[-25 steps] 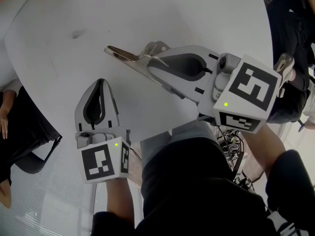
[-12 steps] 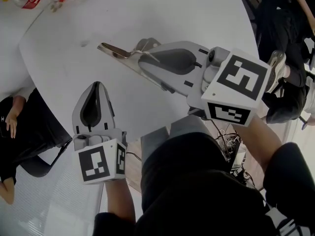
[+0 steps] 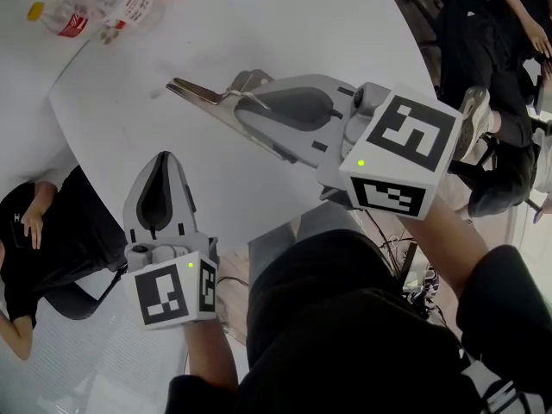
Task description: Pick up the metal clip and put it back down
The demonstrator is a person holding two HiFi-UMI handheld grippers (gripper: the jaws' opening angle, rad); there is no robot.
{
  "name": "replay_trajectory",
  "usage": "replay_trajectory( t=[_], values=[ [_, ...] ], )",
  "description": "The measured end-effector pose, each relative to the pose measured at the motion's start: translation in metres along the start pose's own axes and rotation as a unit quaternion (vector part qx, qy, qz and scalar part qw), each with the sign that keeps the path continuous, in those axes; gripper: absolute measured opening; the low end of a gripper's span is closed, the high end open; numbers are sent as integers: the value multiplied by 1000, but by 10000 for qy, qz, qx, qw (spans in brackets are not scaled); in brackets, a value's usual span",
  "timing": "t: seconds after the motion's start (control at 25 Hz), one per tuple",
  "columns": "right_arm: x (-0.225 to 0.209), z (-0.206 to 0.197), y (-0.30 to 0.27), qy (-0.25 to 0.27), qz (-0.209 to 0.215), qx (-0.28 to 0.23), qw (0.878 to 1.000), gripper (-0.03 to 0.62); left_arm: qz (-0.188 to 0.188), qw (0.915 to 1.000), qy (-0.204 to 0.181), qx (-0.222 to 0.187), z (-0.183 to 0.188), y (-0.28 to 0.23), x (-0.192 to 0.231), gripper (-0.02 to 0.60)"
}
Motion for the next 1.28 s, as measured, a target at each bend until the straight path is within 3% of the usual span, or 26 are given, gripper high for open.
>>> replay_trajectory(
  t=[0.28, 0.68, 1.28],
  values=[
    [0, 14, -10, 102, -93, -89, 9999, 31, -70, 9999, -24, -131, 11, -3, 13, 23],
    [19, 51, 11, 308, -217, -324, 9988, 31, -133, 9987, -192, -450, 49, 19, 1, 23],
    [36, 82, 27, 525, -423, -607, 9959, 31, -413, 9954, -492, -704, 72, 39, -10, 23]
  ],
)
Point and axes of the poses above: the fingertips, and each gripper's own axes: y backward along the fingers, x to its left, z out of its top, the point moved 6 cm from there along y, backward along the fingers, and after that the axes turned 8 degrees about y, right-handed, at the moved point
